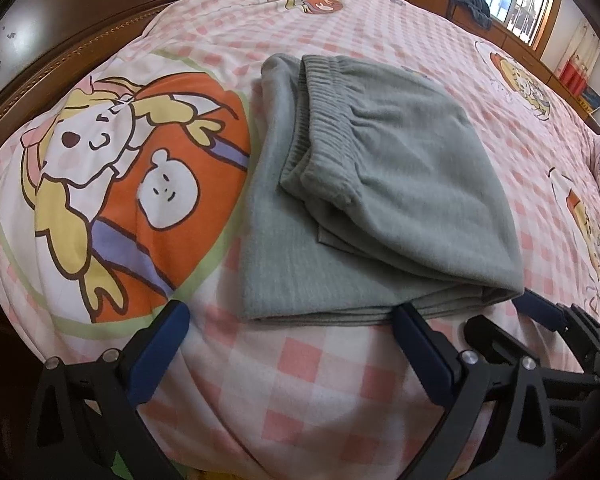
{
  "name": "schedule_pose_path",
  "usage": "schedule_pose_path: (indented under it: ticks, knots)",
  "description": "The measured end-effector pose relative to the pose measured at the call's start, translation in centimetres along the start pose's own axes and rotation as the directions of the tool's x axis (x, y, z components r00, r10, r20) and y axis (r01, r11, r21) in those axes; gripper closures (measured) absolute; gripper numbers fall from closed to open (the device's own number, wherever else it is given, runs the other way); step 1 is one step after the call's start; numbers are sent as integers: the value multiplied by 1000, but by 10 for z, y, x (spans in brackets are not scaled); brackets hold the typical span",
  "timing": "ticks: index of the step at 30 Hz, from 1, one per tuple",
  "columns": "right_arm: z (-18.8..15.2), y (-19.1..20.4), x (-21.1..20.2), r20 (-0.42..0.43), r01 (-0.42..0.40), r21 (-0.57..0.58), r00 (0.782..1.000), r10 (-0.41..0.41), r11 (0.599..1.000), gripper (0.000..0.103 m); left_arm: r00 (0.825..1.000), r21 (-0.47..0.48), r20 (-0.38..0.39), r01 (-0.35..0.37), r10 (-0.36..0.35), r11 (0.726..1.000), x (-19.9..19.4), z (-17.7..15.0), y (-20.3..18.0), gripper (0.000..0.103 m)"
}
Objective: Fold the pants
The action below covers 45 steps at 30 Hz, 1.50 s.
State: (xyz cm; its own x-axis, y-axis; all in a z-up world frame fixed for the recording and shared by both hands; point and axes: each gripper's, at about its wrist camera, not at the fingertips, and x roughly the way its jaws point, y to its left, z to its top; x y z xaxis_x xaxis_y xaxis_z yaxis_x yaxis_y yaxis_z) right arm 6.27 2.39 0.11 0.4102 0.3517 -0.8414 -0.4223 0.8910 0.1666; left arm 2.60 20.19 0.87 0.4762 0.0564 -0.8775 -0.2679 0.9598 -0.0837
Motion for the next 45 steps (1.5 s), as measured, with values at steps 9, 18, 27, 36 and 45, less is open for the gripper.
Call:
schedule_pose_path:
  ticks: [9,18,27,36,45]
  knots:
    - [0,-1,0,0,-1,1,1000,1,1000,24,1000,4,-5,-3,3,1000,0,1,-1,0]
    - [0,-1,0,1,0,1,1000,0,1000,24,1000,5,-5,-4,4,1000,0,1,-1,0]
    - [0,0,-1,1,-2,4,1000,2,1000,23,1000,16,-7,-10,10,1000,3,1,-2,0]
    - [0,0,0,2,-3,4,1000,3,1000,22,1000,20,-7,-13,13,1000,3,0,-3,0]
    - [0,0,-1,2,-3,4,1000,3,1000,22,1000,19,-7,-14,14,1000,3,0,-3,0]
